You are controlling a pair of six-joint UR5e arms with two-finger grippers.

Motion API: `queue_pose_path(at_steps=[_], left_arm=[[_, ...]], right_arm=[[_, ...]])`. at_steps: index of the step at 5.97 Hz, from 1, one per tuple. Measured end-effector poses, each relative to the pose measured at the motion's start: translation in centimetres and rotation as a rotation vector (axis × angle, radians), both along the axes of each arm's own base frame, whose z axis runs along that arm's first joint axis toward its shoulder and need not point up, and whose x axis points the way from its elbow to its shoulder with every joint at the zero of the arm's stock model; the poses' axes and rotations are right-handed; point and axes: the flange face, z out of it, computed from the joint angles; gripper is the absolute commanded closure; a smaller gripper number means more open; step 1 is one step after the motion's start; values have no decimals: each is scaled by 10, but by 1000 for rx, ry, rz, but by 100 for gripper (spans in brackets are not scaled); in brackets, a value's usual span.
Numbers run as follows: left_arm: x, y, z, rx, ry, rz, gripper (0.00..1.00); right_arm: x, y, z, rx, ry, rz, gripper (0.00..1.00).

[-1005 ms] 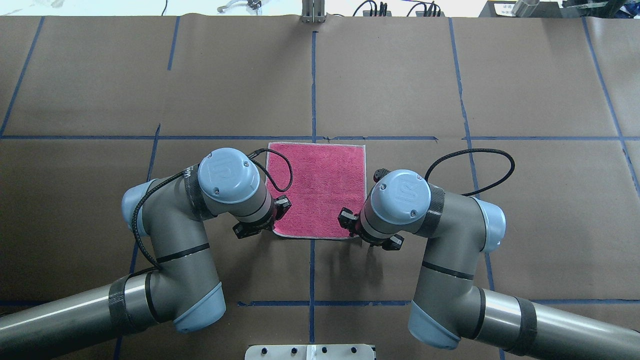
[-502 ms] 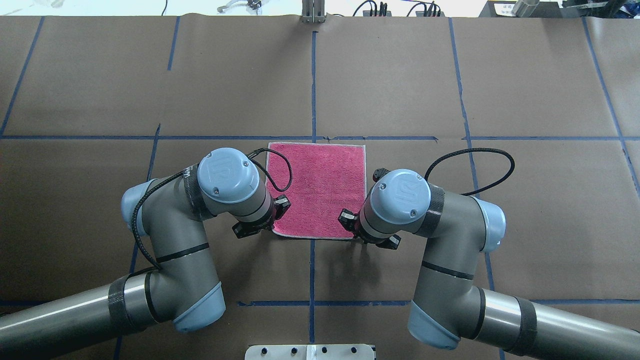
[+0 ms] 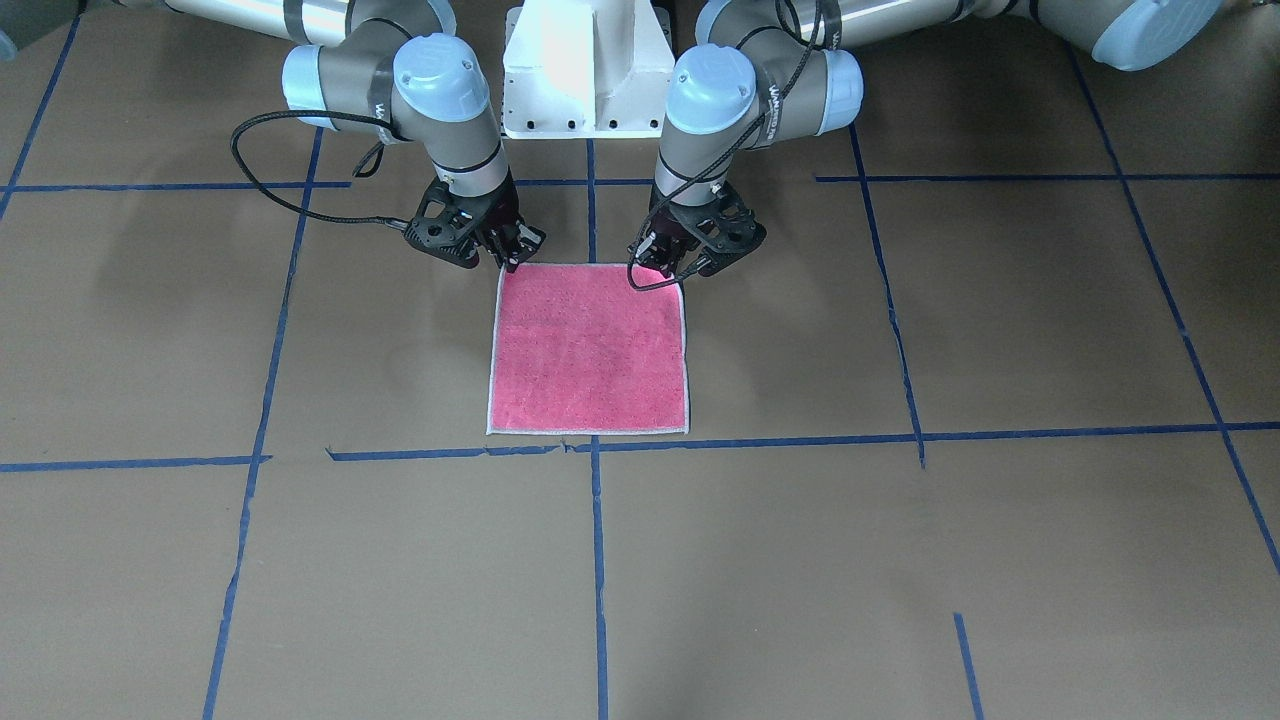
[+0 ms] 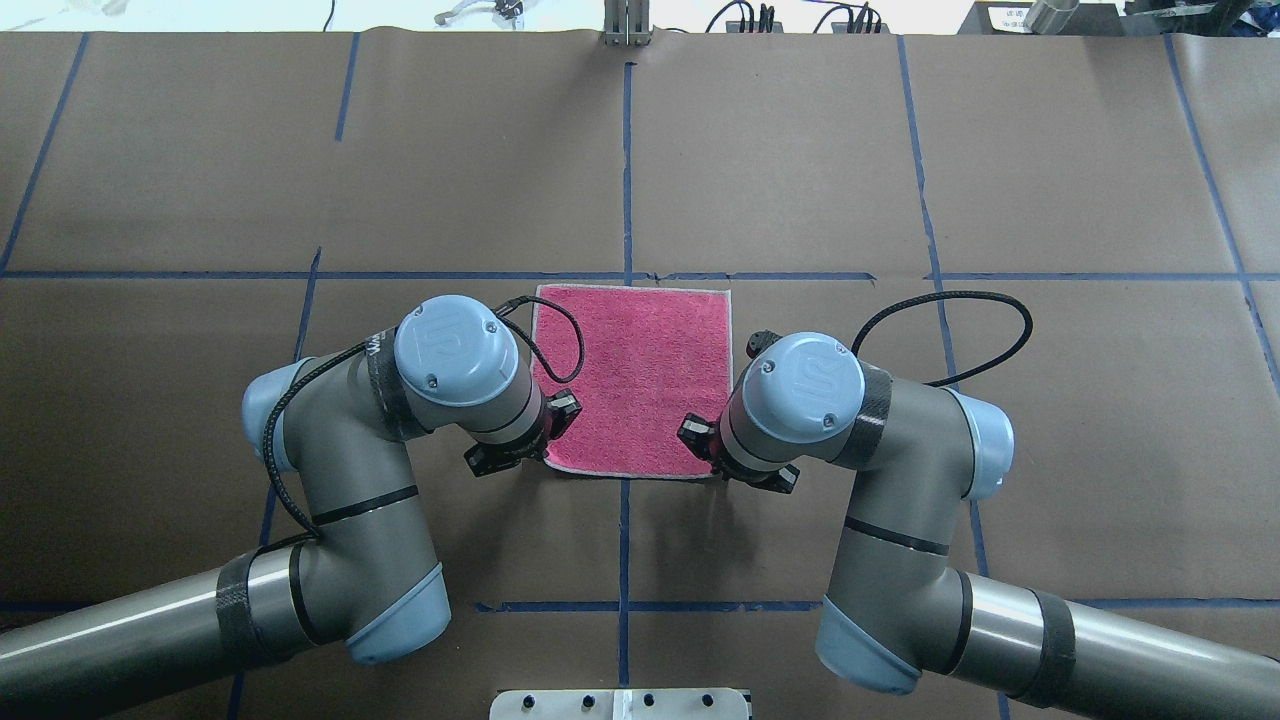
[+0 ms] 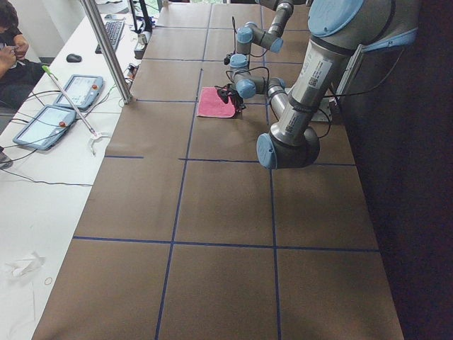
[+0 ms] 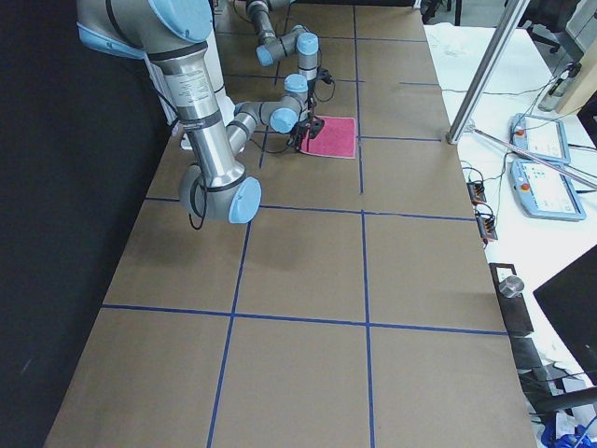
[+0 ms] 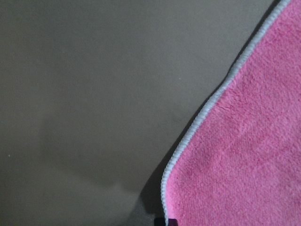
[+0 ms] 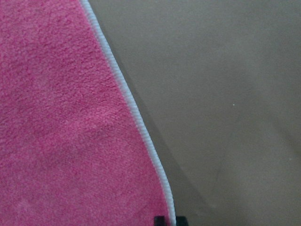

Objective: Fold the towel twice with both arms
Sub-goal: 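Close both grippers on the towel's near corners, then lift the towel's near edge upward with both grippers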

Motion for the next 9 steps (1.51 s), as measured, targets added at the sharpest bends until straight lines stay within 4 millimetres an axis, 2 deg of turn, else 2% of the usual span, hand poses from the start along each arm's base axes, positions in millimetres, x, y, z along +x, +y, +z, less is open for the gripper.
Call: queue_pose_path(at_steps=[2, 6, 9], left_arm=[[0, 0, 0, 0, 0, -1, 93], [-1, -1, -2, 3, 2, 0, 99], [-5, -8, -7, 2, 9, -11, 99]], right_arm=[[1, -2, -1, 2, -2, 2, 100], [1, -3, 1, -11, 3, 13, 100], [10, -16, -5, -25, -11, 38, 100]])
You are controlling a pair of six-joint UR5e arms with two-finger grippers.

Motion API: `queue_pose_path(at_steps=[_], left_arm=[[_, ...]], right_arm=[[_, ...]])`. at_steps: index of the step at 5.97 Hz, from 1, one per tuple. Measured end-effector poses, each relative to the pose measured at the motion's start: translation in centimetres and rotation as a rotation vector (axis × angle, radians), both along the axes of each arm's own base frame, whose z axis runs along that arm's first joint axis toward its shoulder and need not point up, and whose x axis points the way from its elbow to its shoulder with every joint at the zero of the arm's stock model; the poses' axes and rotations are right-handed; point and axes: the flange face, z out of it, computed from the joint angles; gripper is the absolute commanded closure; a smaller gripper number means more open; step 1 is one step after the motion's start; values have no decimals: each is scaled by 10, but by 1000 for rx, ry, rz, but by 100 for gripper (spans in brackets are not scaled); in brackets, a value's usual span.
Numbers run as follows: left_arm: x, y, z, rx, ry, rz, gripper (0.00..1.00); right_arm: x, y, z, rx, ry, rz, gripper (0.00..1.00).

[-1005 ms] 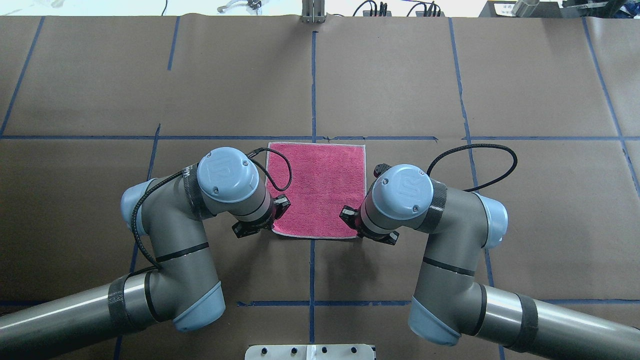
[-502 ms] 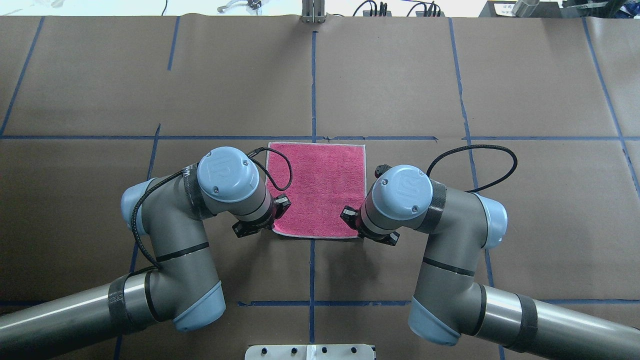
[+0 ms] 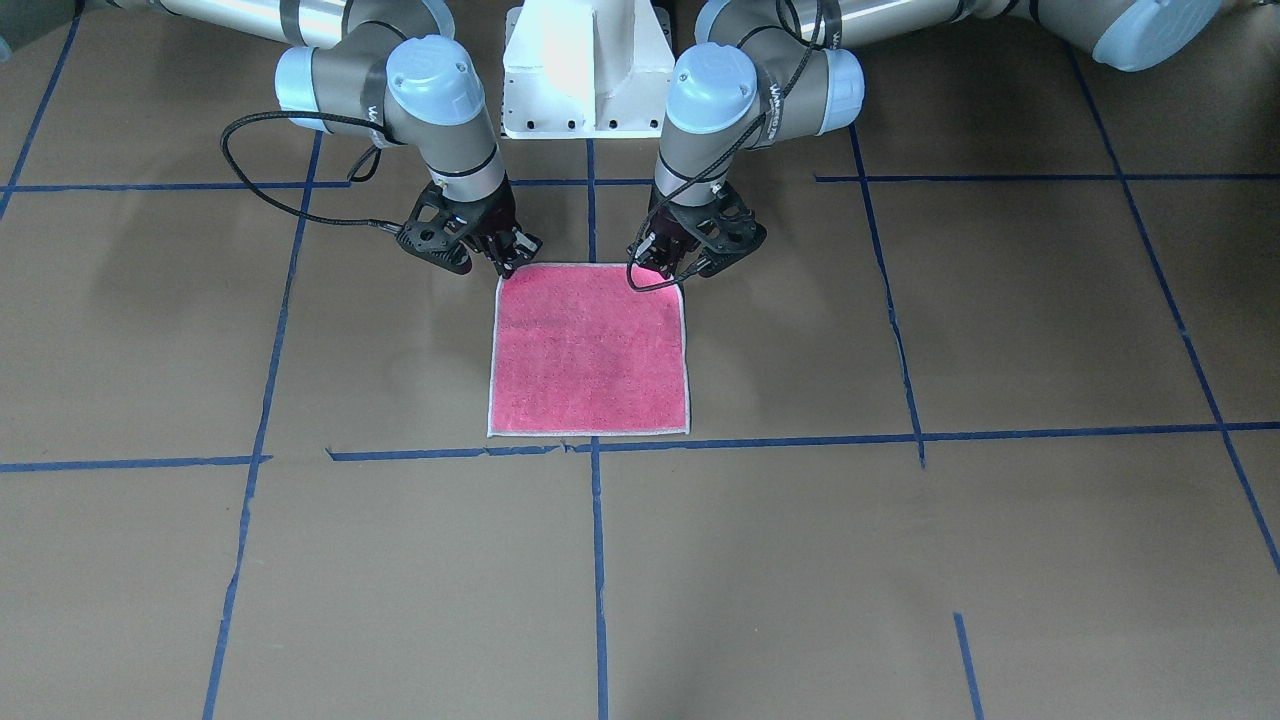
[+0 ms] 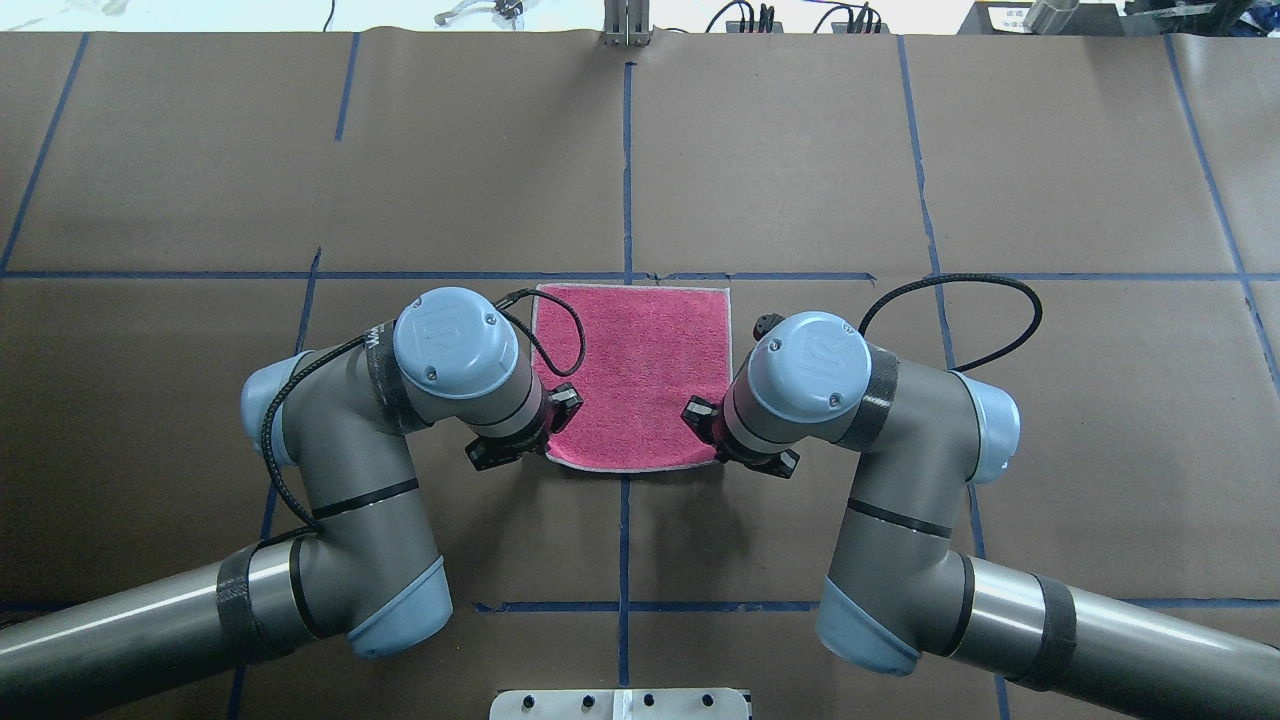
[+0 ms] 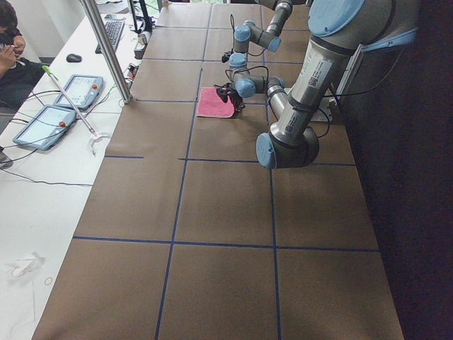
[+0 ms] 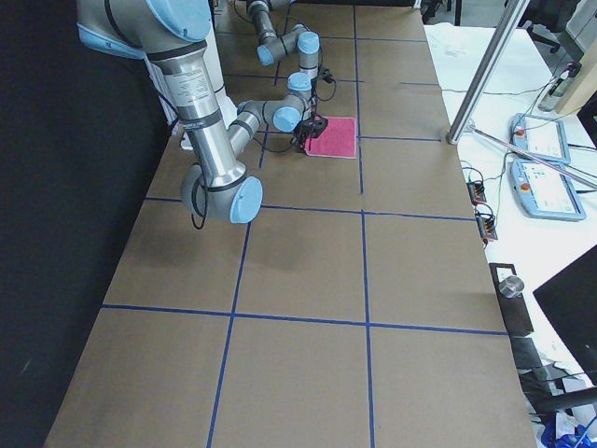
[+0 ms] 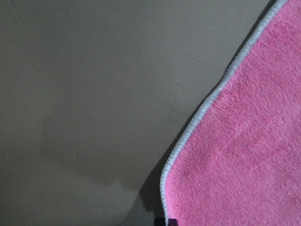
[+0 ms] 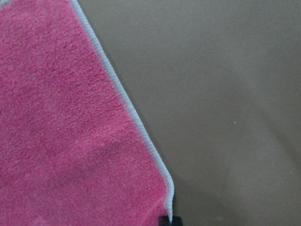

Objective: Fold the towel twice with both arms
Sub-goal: 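Lift the towel's near edge upward with both grippers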

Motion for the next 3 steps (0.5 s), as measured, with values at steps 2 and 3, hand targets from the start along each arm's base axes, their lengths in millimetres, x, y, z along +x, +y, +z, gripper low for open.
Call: queue_pose_path(at_steps=[2, 3], left_arm=[[-9, -15, -13, 0, 19, -30, 99], [-14, -23, -20, 3, 29, -45, 99]], right_arm=[[11, -17, -12, -14, -24, 12, 100], [16, -25, -19, -16, -35, 20, 100]])
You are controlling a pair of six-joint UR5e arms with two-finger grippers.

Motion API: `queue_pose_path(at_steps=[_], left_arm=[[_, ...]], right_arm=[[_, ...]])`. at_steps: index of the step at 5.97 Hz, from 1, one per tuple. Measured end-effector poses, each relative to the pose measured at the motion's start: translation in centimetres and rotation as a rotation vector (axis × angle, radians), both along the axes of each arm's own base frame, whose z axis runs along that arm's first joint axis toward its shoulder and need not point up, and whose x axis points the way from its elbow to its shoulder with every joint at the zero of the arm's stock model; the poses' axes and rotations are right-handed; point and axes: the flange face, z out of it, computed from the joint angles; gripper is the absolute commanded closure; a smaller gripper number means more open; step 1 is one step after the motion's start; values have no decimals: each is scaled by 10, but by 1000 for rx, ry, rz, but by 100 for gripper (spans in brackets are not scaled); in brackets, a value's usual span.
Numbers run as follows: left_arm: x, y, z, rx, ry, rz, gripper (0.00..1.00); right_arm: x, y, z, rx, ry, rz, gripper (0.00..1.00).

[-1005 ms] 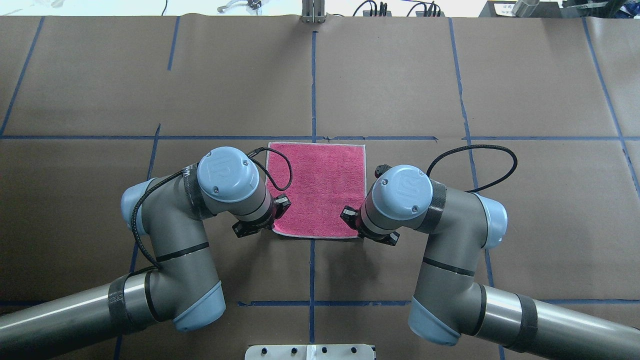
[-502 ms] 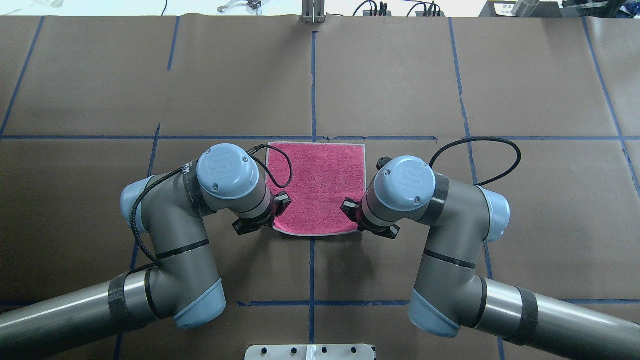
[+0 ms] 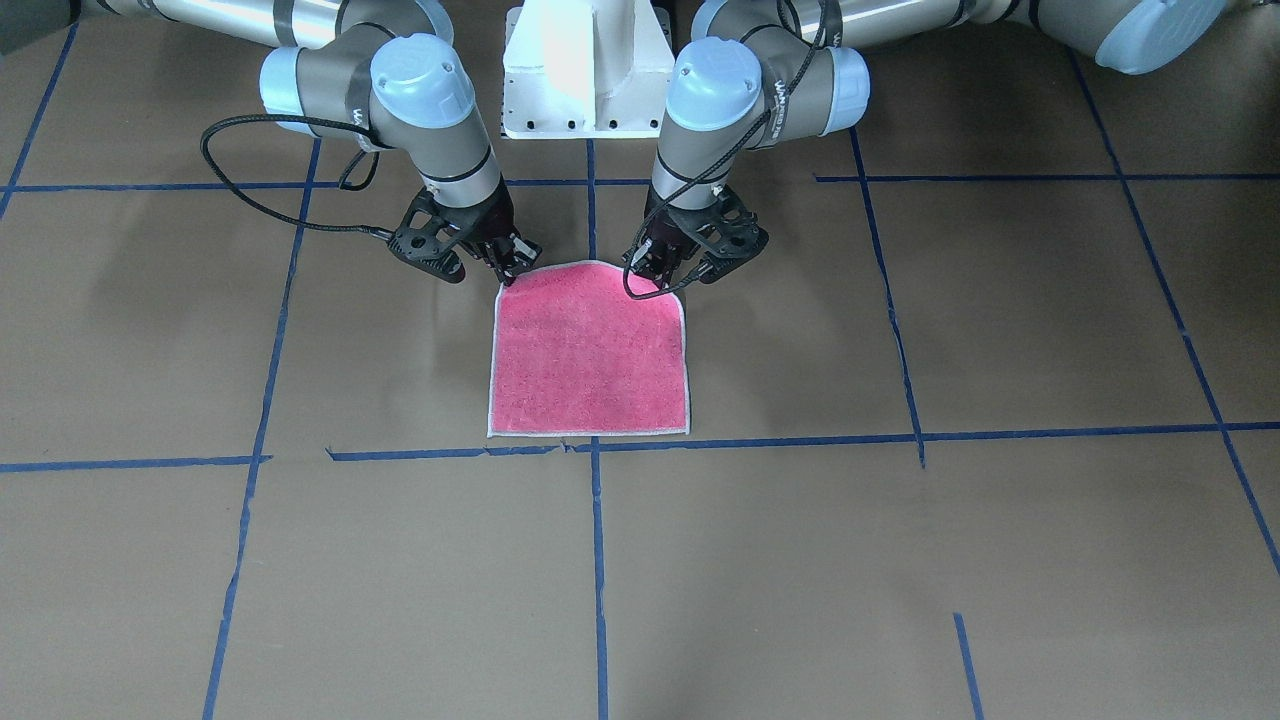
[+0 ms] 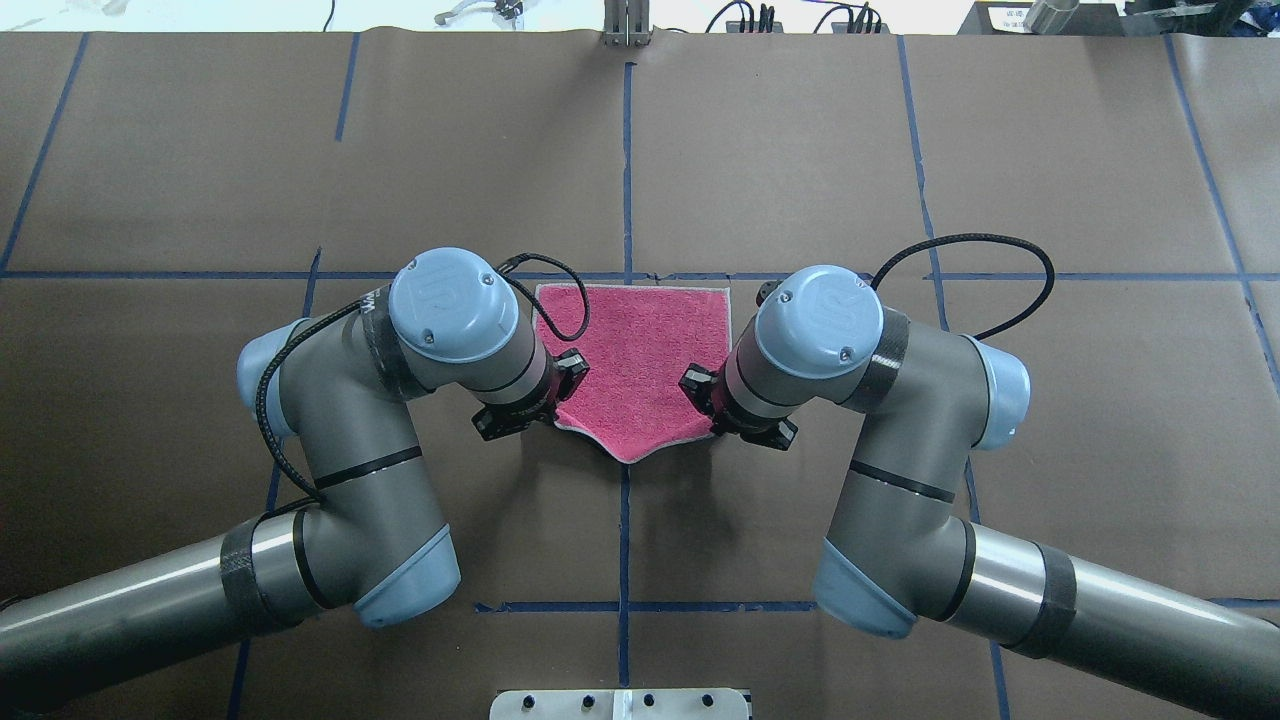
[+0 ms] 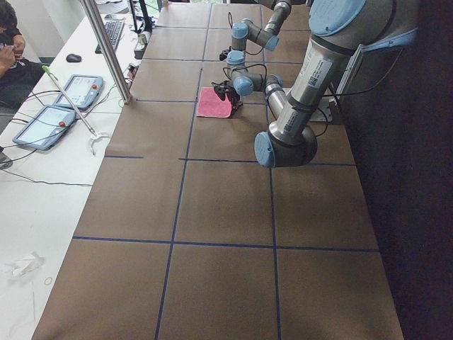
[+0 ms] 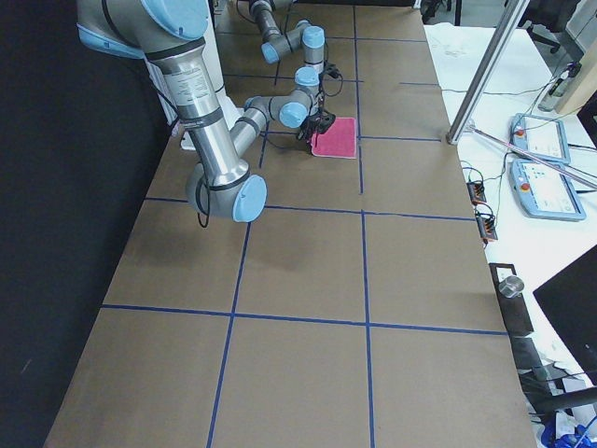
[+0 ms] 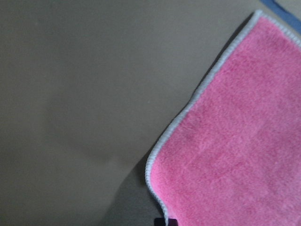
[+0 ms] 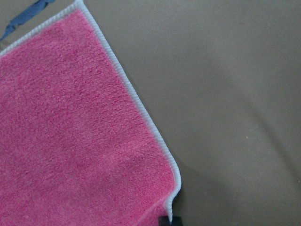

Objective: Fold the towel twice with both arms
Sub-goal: 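Lift the towel's near edge upward with both grippers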

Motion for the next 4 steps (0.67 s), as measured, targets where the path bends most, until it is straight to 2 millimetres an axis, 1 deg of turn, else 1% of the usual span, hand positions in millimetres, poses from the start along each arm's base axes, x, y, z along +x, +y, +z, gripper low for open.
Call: queue_pose_path(at_steps=[2, 4], left_arm=[[-6, -6, -3, 2, 8, -9, 99], [-16, 0, -11, -14, 26, -1, 99]], right_arm=[[9, -9, -4, -21, -14, -4, 100], [16, -6, -6, -49, -14, -23, 100]])
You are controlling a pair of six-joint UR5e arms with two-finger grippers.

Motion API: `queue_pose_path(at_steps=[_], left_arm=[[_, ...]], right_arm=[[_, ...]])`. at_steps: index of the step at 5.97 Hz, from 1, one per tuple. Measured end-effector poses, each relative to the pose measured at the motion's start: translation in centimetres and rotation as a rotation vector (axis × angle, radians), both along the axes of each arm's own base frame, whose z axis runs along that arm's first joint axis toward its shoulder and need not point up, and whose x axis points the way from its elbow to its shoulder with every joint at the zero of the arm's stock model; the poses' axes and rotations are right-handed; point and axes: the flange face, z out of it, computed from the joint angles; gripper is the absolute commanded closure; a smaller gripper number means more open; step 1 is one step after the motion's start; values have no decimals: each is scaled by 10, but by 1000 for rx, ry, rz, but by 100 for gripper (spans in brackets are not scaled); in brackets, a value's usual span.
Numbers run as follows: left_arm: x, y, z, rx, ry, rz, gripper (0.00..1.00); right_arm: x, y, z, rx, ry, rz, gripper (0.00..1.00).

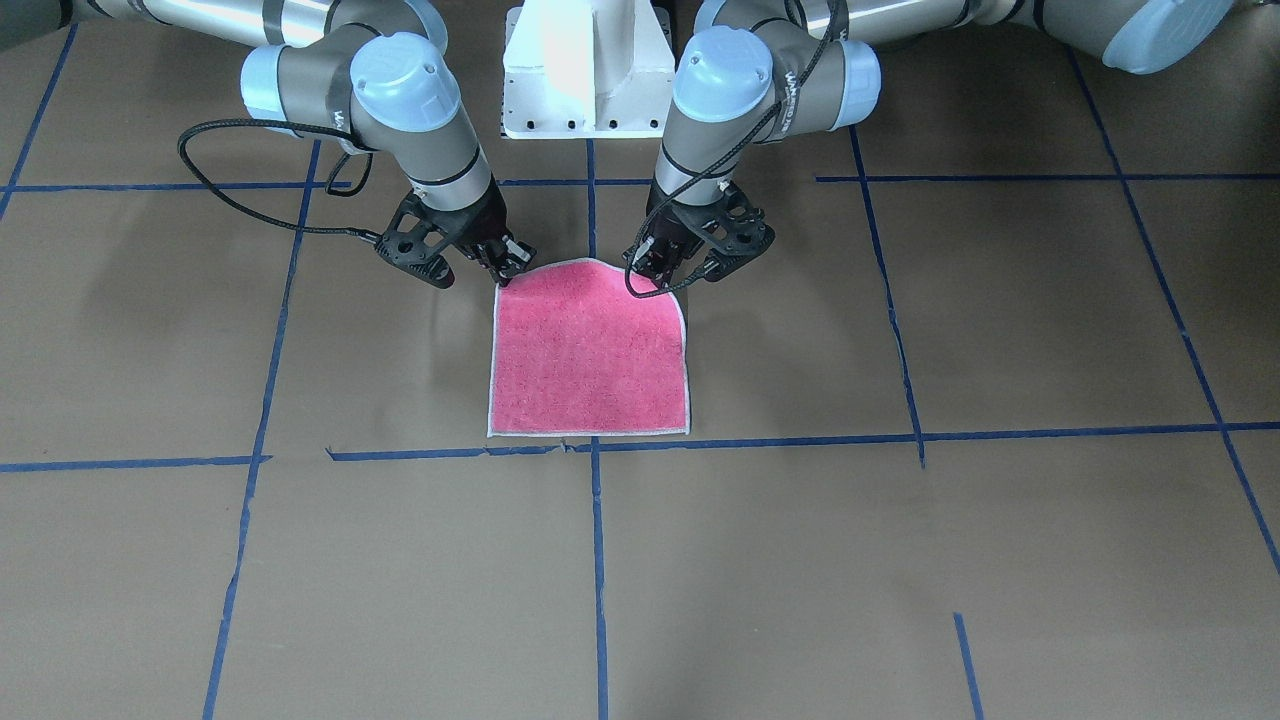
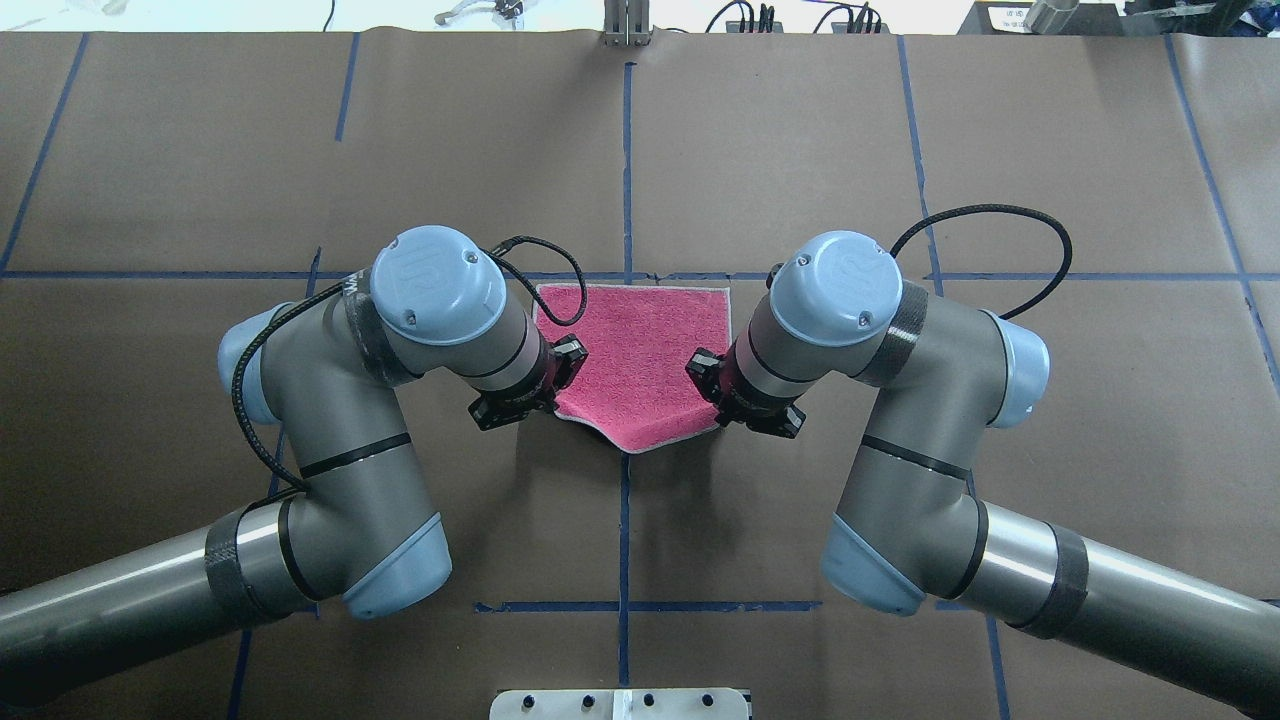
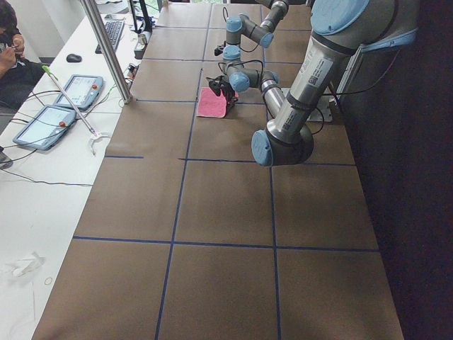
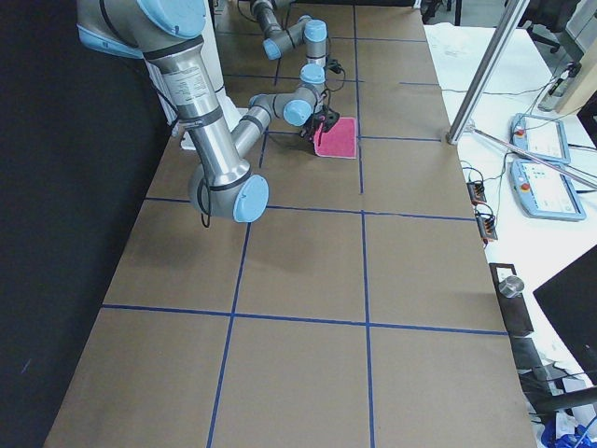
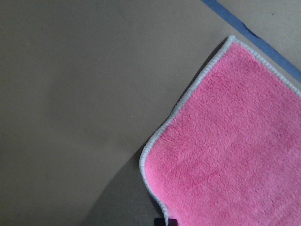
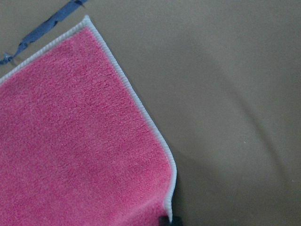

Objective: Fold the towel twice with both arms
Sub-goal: 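Lift the towel's near edge upward with both grippers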

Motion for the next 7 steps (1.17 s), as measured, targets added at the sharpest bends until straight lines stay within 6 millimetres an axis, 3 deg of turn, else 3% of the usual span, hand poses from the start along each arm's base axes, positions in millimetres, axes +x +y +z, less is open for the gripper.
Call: queue_pose_path(at_steps=[7], left_arm=[[-12, 11, -5, -84, 5, -31, 99]], right_arm=[[9, 15, -6, -83, -15, -19, 100]])
